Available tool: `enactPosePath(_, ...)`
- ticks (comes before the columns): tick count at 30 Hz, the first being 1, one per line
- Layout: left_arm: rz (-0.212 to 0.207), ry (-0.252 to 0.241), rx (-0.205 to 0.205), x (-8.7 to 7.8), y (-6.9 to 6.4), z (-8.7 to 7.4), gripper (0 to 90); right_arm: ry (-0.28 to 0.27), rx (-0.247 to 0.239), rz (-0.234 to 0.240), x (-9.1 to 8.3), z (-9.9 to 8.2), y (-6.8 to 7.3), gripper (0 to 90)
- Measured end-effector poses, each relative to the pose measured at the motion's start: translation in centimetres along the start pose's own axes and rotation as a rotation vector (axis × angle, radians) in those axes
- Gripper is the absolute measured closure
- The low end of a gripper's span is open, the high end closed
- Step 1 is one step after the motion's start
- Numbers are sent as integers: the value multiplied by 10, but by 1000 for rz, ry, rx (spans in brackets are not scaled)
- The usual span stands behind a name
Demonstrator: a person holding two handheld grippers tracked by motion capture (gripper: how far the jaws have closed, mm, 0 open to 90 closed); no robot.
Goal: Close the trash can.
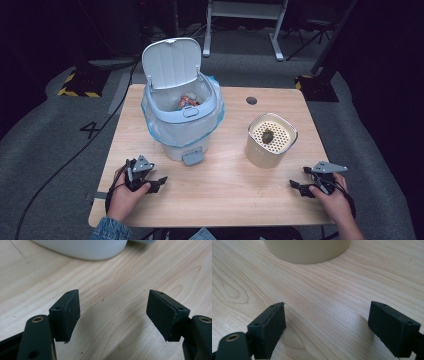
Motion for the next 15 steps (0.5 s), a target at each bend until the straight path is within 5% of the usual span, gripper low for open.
enactPosePath(15,-78,-144,-43,-56,25,39,260,-1,0,0,0,0,0,146)
Point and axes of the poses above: each handheld gripper's, and its own axes: x roughly forward along the jaws, z roughly out of its top, y roughly to its left, the point moved 2 cm from there along x, roughly forward along the jaws, and after that the axes turned 13 degrees about z, right-handed, at the moved point
